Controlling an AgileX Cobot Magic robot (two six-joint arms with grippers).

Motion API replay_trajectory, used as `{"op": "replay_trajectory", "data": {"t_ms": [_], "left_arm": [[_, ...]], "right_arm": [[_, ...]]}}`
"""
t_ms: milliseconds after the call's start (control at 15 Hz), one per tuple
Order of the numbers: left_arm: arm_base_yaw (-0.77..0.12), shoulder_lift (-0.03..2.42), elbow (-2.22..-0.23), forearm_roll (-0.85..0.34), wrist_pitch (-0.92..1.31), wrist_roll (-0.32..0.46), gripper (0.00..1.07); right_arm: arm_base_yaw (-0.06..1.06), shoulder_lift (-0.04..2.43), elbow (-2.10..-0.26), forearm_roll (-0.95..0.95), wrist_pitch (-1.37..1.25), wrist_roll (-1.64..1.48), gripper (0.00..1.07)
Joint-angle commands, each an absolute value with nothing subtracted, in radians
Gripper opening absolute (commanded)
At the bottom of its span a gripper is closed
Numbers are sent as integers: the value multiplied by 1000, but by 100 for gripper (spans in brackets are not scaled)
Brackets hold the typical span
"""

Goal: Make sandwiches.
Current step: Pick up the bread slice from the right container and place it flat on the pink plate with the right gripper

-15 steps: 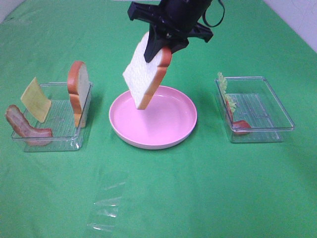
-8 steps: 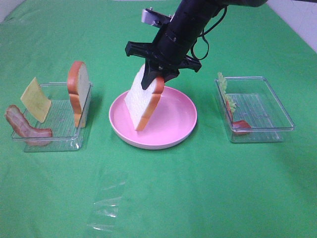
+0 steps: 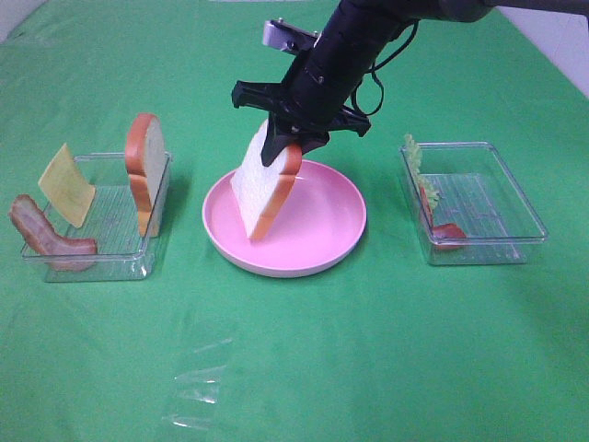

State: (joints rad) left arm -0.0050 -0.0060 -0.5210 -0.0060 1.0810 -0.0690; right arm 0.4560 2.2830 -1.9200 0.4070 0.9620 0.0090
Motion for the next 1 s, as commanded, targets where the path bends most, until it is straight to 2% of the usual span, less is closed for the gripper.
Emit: {"op": "replay_trajectory", "data": {"t_ms": [67, 200, 267, 333, 400, 467, 533, 800, 1000], "left_arm": [[-2, -2, -522, -5, 1075, -74, 88], [-2, -2, -522, -5, 1075, -74, 88], [-2, -2, -522, -5, 1075, -74, 88], [-2, -2, -522, -5, 1075, -74, 88], [-2, -2, -522, -5, 1075, -74, 88], [-2, -2, -522, -5, 1075, -74, 88], [-2, -2, -522, -5, 1075, -74, 88], [-2, -2, -522, -5, 1075, -74, 88], [-2, -2, -522, -5, 1075, -74, 88]], "right_arm": [[457, 2286, -1922, 408, 961, 0, 14], [457, 2286, -1922, 396, 969, 0, 23], [457, 2286, -1922, 396, 977, 0, 32], [457, 2286, -1922, 392, 988, 0, 47], [457, 2286, -1922, 381, 997, 0, 68], [457, 2286, -1922, 369, 1008, -21, 83], [457, 2286, -1922, 351, 1017, -54, 90], [457, 2285, -1952, 231, 1105, -75, 90], [457, 2269, -2076, 162, 1249, -75, 90]]}}
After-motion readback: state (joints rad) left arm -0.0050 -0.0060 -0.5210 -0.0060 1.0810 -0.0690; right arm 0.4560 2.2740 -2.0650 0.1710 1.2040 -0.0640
